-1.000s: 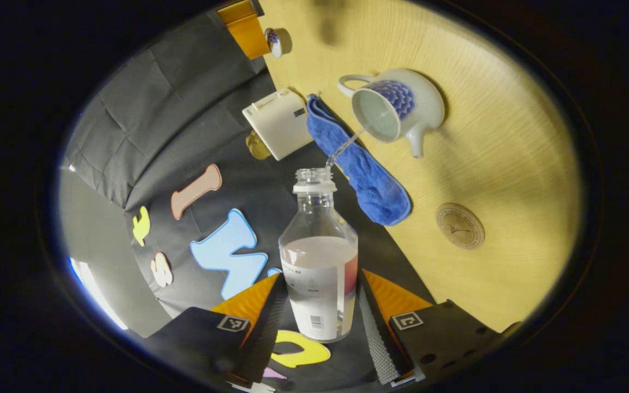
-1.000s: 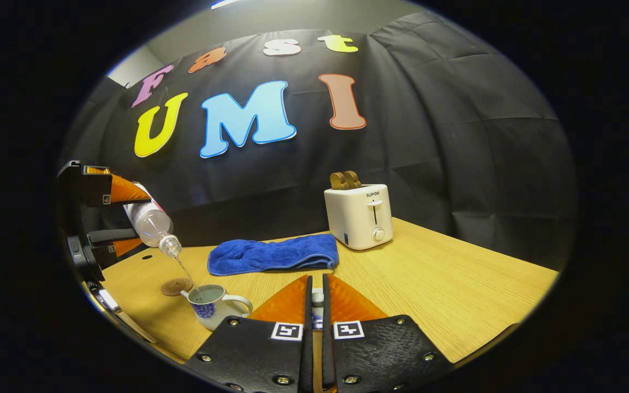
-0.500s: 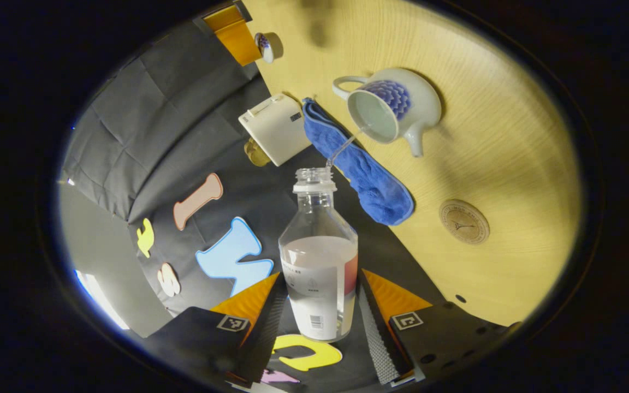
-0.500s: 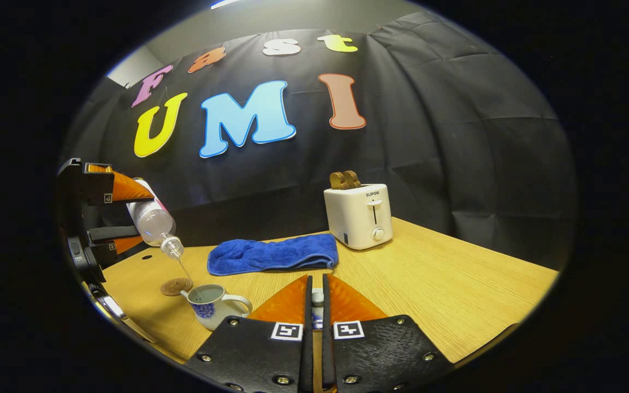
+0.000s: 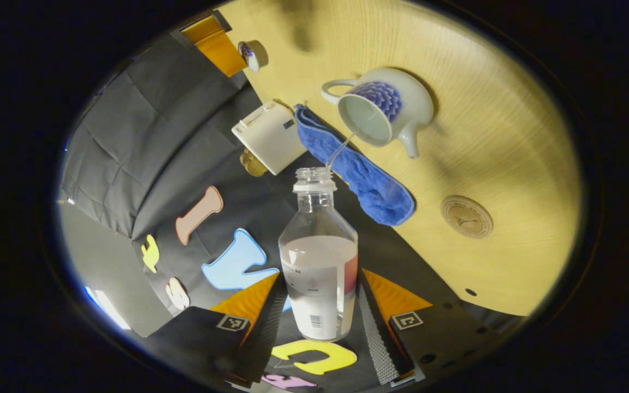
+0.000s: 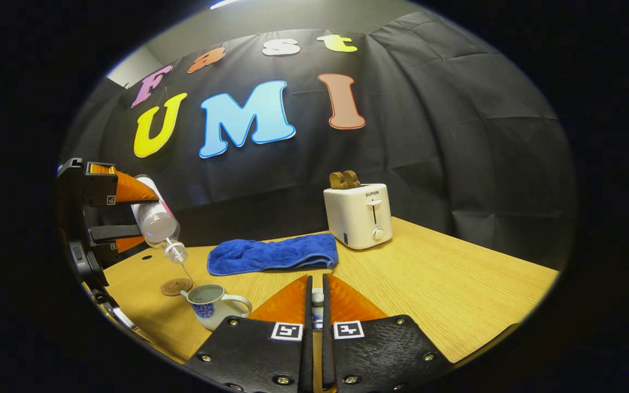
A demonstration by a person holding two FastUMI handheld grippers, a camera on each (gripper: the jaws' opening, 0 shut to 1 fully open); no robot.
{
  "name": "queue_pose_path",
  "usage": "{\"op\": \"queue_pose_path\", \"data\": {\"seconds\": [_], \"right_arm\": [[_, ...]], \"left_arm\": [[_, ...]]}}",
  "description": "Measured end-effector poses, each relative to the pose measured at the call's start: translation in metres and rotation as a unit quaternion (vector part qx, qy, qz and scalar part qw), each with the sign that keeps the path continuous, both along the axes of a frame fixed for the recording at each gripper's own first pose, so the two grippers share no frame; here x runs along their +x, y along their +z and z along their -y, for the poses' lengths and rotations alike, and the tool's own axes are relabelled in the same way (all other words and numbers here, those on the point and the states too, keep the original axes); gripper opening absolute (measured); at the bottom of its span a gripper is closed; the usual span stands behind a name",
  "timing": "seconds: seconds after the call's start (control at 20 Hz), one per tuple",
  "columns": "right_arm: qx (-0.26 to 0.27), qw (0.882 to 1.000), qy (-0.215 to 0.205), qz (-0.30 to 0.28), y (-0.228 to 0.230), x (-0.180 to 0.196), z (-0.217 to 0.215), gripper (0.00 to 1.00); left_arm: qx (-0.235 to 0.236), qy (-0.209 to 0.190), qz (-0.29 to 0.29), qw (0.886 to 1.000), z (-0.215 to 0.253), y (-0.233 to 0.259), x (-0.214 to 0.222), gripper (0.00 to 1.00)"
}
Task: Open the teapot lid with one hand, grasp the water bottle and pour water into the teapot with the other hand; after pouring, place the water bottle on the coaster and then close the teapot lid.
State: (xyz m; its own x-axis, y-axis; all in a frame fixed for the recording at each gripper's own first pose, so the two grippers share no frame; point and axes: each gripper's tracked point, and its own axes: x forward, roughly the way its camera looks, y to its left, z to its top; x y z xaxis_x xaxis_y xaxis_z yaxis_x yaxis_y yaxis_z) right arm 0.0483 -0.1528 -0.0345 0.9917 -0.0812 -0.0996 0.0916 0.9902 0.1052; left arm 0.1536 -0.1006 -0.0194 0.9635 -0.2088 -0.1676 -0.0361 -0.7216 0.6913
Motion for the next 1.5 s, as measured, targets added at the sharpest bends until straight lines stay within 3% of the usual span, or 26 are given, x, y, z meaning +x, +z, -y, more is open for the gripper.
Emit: {"op": "queue_pose_path", "data": {"seconds": [0.45,0.75,1.0,1.15,1.3,1.4,1.5], "right_arm": [[0.001,1.0,0.001,0.0,0.0,0.0,0.0,0.06],[-0.002,1.0,-0.001,0.0,0.0,-0.001,0.0,0.06],[-0.006,1.0,-0.002,0.001,0.0,-0.001,0.0,0.06],[-0.008,1.0,-0.003,0.0,-0.001,-0.001,0.0,0.06],[-0.014,1.0,-0.003,0.001,0.0,-0.001,-0.002,0.06],[-0.014,1.0,0.001,0.0,0.0,-0.001,-0.005,0.06],[-0.015,1.0,0.001,0.005,0.003,-0.002,-0.006,0.06]], "left_arm": [[-0.001,-0.006,-0.002,1.0,0.002,0.001,0.003,0.87],[-0.104,0.019,-0.037,0.994,-0.004,-0.005,0.003,0.87],[-0.215,0.05,-0.073,0.973,-0.019,-0.022,0.009,0.87],[-0.296,0.058,-0.086,0.949,-0.025,-0.026,0.01,0.87],[-0.384,0.061,-0.092,0.917,-0.029,-0.02,0.011,0.87],[-0.453,0.071,-0.102,0.883,-0.034,-0.019,0.011,0.87],[-0.526,0.079,-0.11,0.839,-0.04,-0.025,0.012,0.87]]}}
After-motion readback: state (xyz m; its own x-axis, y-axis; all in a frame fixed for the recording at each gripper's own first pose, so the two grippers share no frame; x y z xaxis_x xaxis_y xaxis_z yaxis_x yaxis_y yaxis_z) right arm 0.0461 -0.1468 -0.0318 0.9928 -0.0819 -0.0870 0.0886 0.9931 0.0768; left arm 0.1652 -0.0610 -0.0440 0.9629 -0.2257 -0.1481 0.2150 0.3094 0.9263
